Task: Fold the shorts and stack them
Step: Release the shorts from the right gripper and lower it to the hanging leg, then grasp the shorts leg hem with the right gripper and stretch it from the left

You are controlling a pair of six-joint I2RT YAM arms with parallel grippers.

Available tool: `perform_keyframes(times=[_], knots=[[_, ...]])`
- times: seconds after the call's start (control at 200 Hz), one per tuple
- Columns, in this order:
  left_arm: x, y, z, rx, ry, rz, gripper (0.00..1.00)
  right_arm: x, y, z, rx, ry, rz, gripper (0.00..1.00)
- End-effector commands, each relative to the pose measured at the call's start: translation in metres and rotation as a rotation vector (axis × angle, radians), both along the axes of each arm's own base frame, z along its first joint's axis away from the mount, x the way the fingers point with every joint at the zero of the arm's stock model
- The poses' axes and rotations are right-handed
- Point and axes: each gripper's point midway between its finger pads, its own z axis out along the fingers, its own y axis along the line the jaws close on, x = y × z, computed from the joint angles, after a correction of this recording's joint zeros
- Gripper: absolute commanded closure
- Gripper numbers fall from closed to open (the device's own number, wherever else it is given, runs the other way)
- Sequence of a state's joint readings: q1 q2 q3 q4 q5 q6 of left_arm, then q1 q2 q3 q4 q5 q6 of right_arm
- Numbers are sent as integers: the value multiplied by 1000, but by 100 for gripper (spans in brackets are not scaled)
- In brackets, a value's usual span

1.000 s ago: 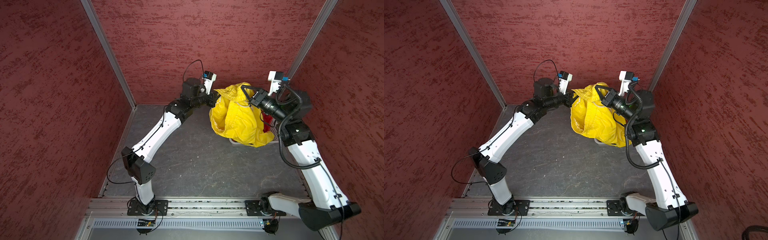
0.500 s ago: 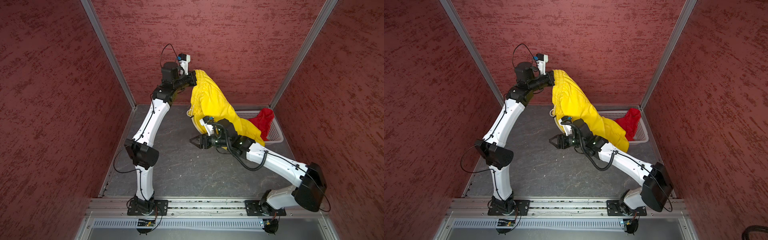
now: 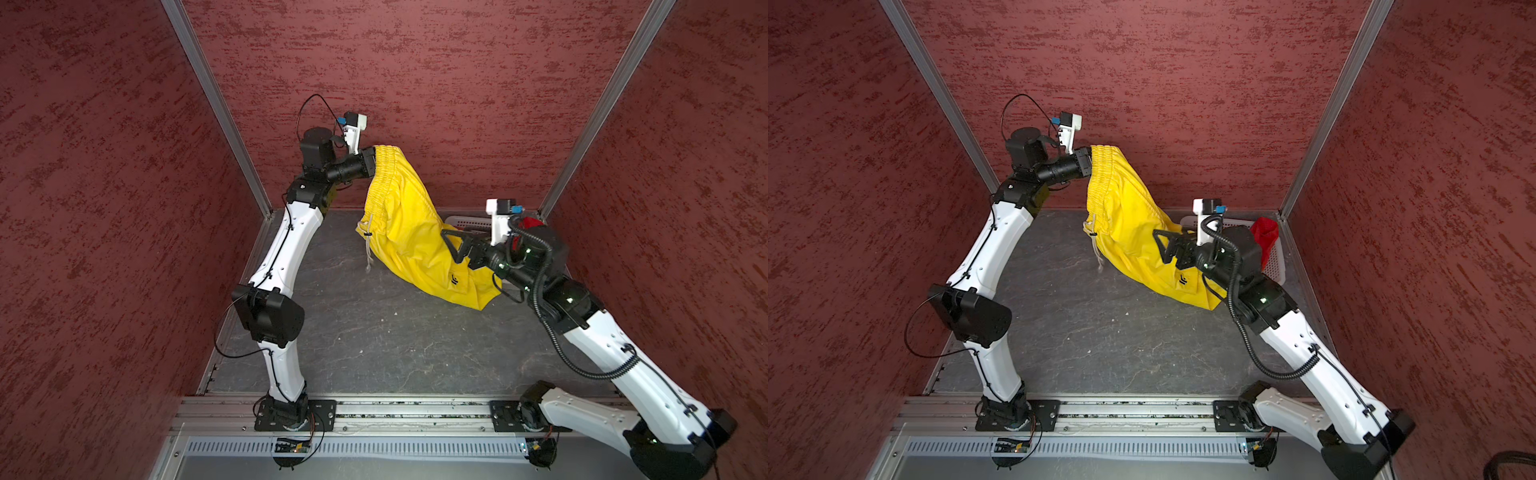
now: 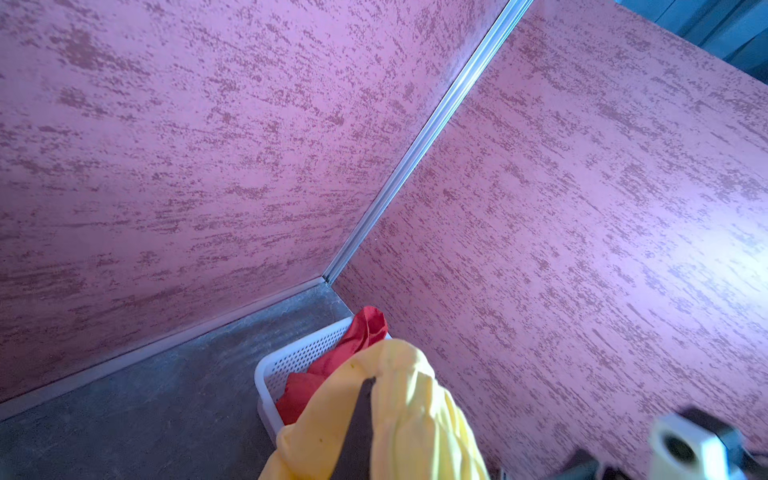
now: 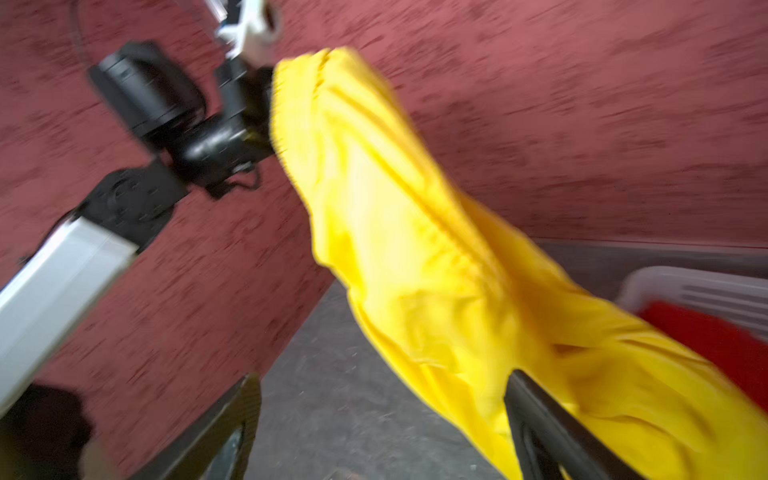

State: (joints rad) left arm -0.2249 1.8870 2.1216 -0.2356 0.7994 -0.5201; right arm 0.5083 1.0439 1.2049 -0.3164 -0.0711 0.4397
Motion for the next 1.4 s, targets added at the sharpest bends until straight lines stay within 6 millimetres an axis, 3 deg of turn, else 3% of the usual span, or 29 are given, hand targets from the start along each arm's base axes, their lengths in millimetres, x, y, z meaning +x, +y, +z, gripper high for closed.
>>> perform_keyframes(times=[0.0, 0.125, 0.205, 0.276, 0.356, 0.571, 0.706, 0.731, 0.897, 0.972, 1.102, 1.192, 1.393], knots=[[-19, 7, 32, -42, -91, -33, 100, 17, -48, -64, -79, 238, -224, 28], [-21, 8, 31, -43, -95, -39, 100, 18, -51, -115, -51, 399, -225, 62], [-23, 8, 32, -44, -100, -49, 100, 19, -41, -147, -15, 487, -177, 69], [-27, 7, 34, -43, -109, -55, 100, 22, -32, -167, 18, 548, -140, 69], [-29, 8, 35, -44, -112, -56, 100, 31, -29, -181, 41, 589, -128, 60], [-34, 7, 34, -48, -109, -76, 100, 75, -42, -193, 151, 606, -136, 34], [-35, 7, 31, -53, -98, -84, 100, 105, -46, -187, 192, 576, -125, 28], [-34, 6, 30, -54, -97, -86, 100, 112, -46, -194, 188, 592, -126, 27], [-33, 5, 24, -55, -82, -97, 100, 146, -42, -186, 228, 569, -89, 28], [-32, 5, 23, -56, -79, -96, 100, 157, -34, -181, 278, 563, -41, 41], [-29, 10, 24, -55, -79, -81, 100, 166, -19, -168, 347, 550, 47, 83], [-25, 20, 26, -63, -70, -60, 100, 167, -24, -152, 347, 518, 44, 100], [-22, 51, 33, -70, -66, -4, 100, 159, -67, -88, 309, 391, -46, 100]])
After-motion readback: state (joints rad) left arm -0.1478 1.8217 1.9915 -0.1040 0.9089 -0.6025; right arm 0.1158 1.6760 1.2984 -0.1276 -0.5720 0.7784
